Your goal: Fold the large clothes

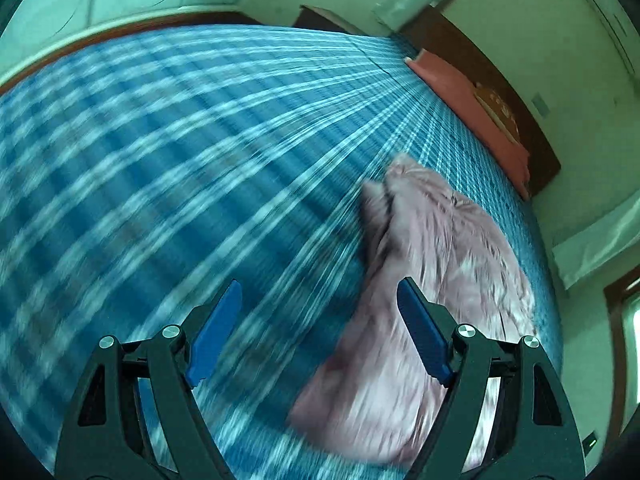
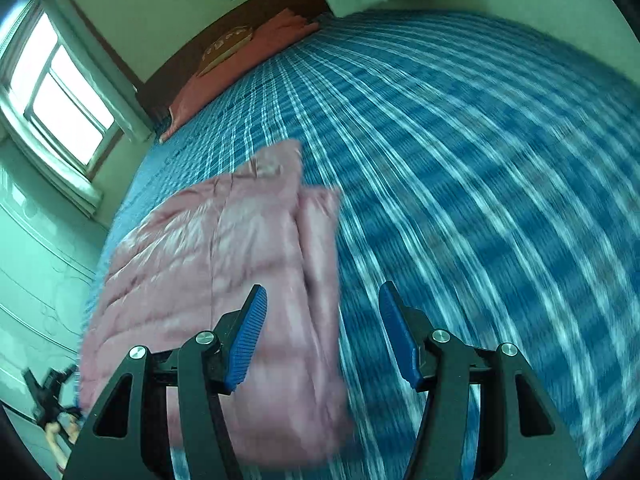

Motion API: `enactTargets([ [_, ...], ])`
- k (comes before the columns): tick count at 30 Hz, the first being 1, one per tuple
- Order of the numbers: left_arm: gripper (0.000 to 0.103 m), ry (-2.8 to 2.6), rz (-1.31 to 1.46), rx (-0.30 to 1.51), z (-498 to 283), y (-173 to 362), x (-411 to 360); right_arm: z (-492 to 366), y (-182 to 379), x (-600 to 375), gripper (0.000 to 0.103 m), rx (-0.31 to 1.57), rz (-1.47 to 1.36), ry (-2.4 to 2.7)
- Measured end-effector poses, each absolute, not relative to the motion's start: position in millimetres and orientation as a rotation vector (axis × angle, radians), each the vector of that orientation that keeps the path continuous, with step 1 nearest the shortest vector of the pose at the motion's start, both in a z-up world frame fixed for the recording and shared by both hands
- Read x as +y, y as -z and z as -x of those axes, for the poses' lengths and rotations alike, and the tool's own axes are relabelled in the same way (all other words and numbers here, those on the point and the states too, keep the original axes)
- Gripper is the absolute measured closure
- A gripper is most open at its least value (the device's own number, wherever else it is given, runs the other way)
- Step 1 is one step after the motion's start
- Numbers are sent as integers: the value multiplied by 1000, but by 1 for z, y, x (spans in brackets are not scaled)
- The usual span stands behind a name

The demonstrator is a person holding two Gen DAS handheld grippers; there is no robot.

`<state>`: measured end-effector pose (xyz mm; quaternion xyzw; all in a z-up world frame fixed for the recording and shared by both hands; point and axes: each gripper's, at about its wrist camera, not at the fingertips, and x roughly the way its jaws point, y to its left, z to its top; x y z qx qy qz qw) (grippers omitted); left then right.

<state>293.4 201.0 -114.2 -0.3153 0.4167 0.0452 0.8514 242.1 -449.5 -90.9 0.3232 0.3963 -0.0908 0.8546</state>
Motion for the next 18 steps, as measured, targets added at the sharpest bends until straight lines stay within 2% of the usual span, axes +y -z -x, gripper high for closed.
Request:
enactTargets([
  [4,24,-100,757,832,-245,116,196,-206,105,-433,44,807,-787,153],
  [6,24,-78,809,814,-229,120,187,-198,114,-425,39,795,-858,135],
  [11,24,-24,863,864,-237,140,162,-204,137,-407,38,773,-999,83],
  [15,23,-49,873,834,-250,145,156,-222,142,-406,38,717,-1047,101],
  [16,27,-45,868,818,-254,143,155,-228,143,-406,38,710,-1048,107],
  [18,49,-76,839,834,-262,145,155,-235,144,-405,44,708,-1037,131],
])
